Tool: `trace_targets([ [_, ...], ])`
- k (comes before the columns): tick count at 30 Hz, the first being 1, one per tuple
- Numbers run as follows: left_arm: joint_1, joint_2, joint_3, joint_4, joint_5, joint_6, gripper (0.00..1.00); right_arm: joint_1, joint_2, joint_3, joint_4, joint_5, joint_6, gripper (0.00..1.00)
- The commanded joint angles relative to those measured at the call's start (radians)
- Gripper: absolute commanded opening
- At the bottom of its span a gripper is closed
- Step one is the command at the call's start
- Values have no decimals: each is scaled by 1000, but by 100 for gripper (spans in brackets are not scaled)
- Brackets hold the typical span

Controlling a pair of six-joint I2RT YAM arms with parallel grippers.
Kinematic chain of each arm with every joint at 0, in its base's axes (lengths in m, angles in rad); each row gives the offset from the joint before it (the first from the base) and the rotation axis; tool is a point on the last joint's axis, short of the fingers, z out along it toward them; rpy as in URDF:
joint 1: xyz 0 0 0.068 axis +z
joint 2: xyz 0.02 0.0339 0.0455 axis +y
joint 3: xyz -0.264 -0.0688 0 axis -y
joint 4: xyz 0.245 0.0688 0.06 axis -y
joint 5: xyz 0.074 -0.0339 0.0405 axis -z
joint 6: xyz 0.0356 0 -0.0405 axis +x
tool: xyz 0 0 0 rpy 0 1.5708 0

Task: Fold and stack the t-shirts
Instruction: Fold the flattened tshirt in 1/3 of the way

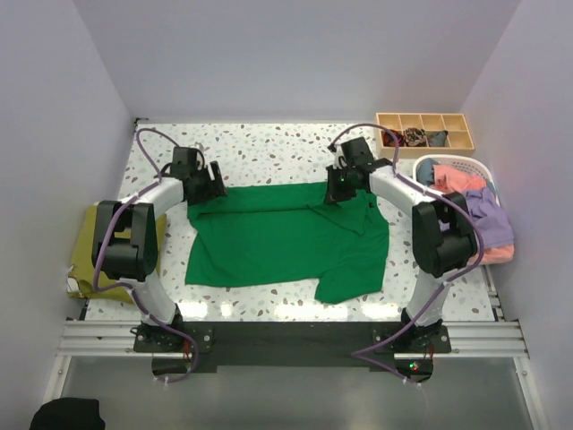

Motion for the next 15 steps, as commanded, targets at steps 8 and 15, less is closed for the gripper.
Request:
trace_targets([
  [8,-7,11,2,50,15,-3,78,164,-84,-151,-45,-172,104,7],
  [15,-7,17,2,47,14,-2,78,191,-198,-130,-133,-56,66,54],
])
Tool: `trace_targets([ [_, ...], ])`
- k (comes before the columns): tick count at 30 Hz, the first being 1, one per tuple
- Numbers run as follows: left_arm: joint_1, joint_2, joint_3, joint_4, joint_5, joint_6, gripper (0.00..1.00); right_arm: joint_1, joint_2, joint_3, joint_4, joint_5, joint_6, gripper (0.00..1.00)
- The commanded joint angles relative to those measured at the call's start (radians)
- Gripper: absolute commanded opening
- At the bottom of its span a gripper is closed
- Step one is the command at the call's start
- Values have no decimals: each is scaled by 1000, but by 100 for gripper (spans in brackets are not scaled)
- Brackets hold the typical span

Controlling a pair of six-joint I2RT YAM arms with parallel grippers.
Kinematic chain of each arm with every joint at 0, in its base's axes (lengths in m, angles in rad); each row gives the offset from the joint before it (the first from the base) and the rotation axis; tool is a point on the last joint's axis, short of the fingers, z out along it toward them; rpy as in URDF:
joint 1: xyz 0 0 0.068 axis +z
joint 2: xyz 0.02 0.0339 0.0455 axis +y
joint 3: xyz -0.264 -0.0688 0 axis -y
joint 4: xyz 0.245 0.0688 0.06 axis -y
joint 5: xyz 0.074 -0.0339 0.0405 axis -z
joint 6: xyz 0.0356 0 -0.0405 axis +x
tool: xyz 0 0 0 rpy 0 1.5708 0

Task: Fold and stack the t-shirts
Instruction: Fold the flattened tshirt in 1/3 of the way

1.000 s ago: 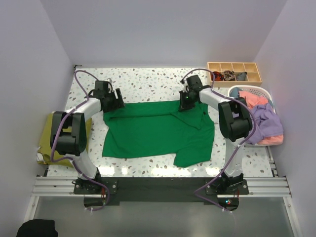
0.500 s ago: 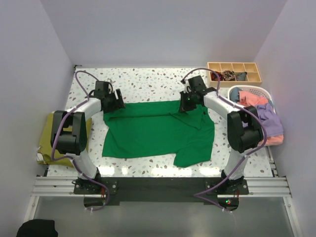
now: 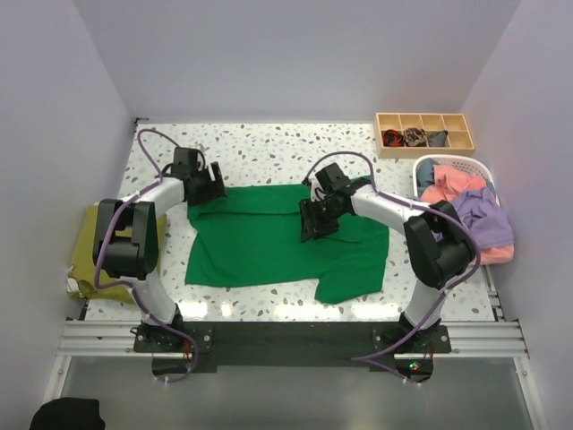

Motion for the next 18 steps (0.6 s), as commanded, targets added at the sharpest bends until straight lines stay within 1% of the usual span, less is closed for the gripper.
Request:
trace_targets([
  [1,-6,3,3,43,11,-2,78,-8,-134,40,-59,118,-17,58],
  [3,-8,-1,2,43,9,-2,78,-9,-157,61,-46,193,-27,63],
  [4,-8,-5,0,46,5,-3,78,-8,-154,69,-32,306,-24,65],
  [5,-8,-8,-1,51,5,-3,78,-9,-148,99,-29,343,-21,66],
  [7,-6,-21,-3,57,-4,-3,78,-18,-97,130,-1,388,-30,68],
  [10,-6,-38,-4,72,-32,-9,79,-41,29,227,-12,454,-26,69],
  [11,-6,-41,-4,77,-35,-11,79,-49,62,289,-30,482,-23,68],
  [13,-6,-38,-1,84,-38,-19,79,-78,145,325,-26,502,-20,69],
  [16,-6,-21,0,92,-40,-23,80,-142,217,350,7,462,2,68],
  [18,-6,0,3,98,-37,-28,79,-184,231,348,25,456,11,68],
])
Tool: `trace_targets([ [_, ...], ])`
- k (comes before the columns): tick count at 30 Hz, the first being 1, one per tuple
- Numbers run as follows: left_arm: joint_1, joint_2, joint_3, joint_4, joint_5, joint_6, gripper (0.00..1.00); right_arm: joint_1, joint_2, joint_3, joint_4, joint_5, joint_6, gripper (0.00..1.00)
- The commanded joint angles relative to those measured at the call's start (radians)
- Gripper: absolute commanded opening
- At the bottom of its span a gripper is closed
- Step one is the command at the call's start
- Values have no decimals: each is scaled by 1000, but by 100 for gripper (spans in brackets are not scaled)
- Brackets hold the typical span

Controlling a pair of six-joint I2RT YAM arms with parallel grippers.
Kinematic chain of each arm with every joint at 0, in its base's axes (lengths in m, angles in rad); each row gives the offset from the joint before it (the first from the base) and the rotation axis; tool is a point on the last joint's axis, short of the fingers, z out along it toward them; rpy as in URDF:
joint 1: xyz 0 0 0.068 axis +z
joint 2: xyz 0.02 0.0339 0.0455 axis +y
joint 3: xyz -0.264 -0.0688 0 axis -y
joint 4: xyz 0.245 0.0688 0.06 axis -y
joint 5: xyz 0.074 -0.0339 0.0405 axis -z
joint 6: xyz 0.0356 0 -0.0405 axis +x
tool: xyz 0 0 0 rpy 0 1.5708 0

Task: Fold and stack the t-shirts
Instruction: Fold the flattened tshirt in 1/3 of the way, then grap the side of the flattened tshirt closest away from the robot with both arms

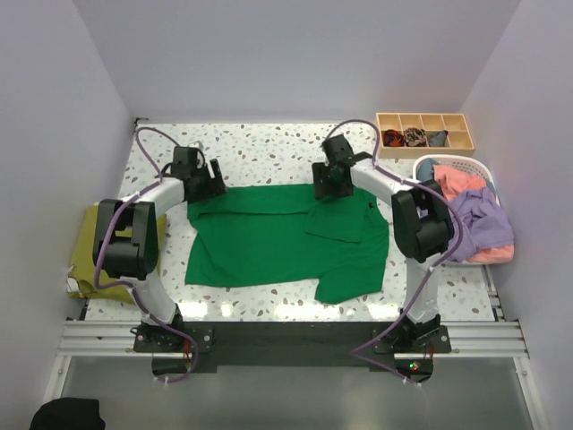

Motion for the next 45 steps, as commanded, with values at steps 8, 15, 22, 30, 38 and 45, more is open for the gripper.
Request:
trace_targets([
  [8,-7,118,48,60,-25,-30,79,-148,121,50,20,27,37,68],
  [15,-3,305,266,-5,-51,3,79,-168,268,214,-43,2,58,68],
  [22,9,443,483,-60,-45,48,79,-173,363,379,-63,-50,51,69],
  [30,11,280,350,86,-42,36,79,-180,181,292,21,-64,15,70],
  [38,-27,-90,99,203,-86,8,82,-180,-227,-113,37,125,90,74],
  [45,-78,-228,-172,214,3,-76,80,-180,-477,-499,79,4,216,73],
])
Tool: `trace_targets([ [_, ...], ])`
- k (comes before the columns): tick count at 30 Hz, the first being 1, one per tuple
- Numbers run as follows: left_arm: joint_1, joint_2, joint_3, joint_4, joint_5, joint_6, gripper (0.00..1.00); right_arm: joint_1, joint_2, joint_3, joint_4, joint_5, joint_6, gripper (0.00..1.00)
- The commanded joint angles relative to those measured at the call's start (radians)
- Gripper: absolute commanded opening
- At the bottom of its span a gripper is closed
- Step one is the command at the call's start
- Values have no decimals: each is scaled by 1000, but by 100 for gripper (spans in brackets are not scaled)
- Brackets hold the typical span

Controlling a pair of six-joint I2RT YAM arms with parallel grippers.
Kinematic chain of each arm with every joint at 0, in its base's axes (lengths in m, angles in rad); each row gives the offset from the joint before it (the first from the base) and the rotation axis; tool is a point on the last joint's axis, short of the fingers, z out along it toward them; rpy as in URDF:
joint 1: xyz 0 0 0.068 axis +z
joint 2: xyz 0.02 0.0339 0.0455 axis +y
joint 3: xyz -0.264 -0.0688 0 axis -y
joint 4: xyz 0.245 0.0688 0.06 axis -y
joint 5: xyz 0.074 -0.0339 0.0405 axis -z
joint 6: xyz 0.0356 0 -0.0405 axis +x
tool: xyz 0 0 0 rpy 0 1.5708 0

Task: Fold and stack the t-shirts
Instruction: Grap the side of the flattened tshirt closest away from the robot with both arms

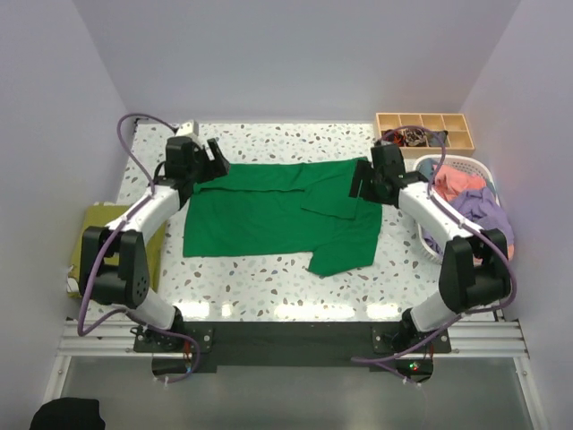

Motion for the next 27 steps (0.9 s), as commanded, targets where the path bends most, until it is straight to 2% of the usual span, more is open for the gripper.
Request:
trace_targets([
  [1,-49,-72,-211,21,32,-62,79,-2,-117,-250,36,-72,125,73],
  [4,-87,-143,-300,20,-13,-72,79,1,-225,-384,82,-147,173,72],
  [7,-97,-198,-365,0,-39,-95,78,1,-288,-469,66,-159,213,71],
  [8,-97,-210,-377,-43,-51,-103,78,3,-329,-486,60,-159,222,71],
  [13,-97,-270,-446,-58,-82,-120,78,9,-419,-584,49,-193,280,70],
  [27,-97,-218,-403,-103,-88,-83,77,121,-446,-633,7,-187,391,68],
])
